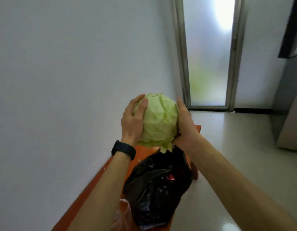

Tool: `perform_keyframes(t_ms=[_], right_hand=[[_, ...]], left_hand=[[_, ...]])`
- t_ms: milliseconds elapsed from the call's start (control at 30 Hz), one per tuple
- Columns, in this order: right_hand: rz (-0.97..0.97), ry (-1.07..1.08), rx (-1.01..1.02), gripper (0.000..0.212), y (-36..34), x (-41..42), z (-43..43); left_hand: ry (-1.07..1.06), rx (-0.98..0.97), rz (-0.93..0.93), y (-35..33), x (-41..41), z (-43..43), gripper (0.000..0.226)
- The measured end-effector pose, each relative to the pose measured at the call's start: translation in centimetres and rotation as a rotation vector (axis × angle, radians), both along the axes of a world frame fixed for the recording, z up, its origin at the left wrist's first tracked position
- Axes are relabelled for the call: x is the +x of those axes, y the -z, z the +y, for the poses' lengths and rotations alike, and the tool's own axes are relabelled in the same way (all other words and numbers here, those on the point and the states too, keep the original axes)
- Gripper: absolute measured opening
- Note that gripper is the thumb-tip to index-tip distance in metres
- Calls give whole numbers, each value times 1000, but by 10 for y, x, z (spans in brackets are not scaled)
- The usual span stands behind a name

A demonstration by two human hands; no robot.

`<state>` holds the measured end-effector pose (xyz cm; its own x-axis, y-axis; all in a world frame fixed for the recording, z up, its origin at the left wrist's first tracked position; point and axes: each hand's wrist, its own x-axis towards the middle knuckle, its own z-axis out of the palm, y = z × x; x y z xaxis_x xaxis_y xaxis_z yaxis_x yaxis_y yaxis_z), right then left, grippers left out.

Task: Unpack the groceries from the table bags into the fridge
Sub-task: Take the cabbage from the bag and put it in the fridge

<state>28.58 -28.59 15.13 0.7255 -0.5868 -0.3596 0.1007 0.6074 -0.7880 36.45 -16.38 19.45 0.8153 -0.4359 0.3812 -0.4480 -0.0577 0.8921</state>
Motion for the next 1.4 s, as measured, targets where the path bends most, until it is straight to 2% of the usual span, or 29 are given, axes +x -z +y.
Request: perform_keyframes(t_ms=[33, 100, 200, 300, 367, 467, 533, 633, 700, 833, 967, 1033, 1100, 1167, 1267, 1400], right_hand=[[-26, 12, -86, 109, -2, -17, -22], [-47, 6, -257, 106, -20, -63, -54], [-70, 39, -421, 80, -27, -134, -118], [-30, 78, -532, 66, -33, -207, -190], [5, 98, -611, 69, -41, -256, -231], [14, 141, -742, 81, -50, -320, -289], [50, 241, -850, 85, -55, -355, -320], [216, 485, -1045, 71, -62, -397, -359], [401, 610, -1179, 72, -62, -419, -388], [563, 778, -1257, 81, -54, -450, -464], [585, 881, -1318, 90, -58, -461, -551], [449, 917, -1328, 89, -61, -462, -599], [272, 944, -1290, 85, -63, -463, -647], [179, 994, -1246, 82, -70, -465, -695], [151, 1051, -1250, 72, -88, -469, -761], [213, 1084, -1249, 69, -107, -481, -841]], left_hand=[[-9, -81, 38, 1, -14, -23, 39], [-1, -203, 126, 3, -44, -73, 37], [61, -311, 290, 0, -94, -151, 35], [175, -352, 429, -7, -143, -230, 39], [258, -361, 504, -13, -176, -281, 43], [392, -367, 587, -25, -224, -354, 37], [498, -357, 663, -30, -253, -398, 41], [632, -329, 773, -37, -293, -462, 57], [697, -316, 811, -37, -319, -503, 56], [755, -309, 830, -37, -366, -579, 48], [761, -346, 898, -43, -390, -664, 53], [801, -353, 875, -49, -398, -711, 52], [804, -378, 820, -58, -404, -760, 37], [833, -393, 757, -68, -409, -812, 32], [878, -428, 601, -83, -414, -885, 43], [909, -478, 388, -91, -425, -952, 44]])
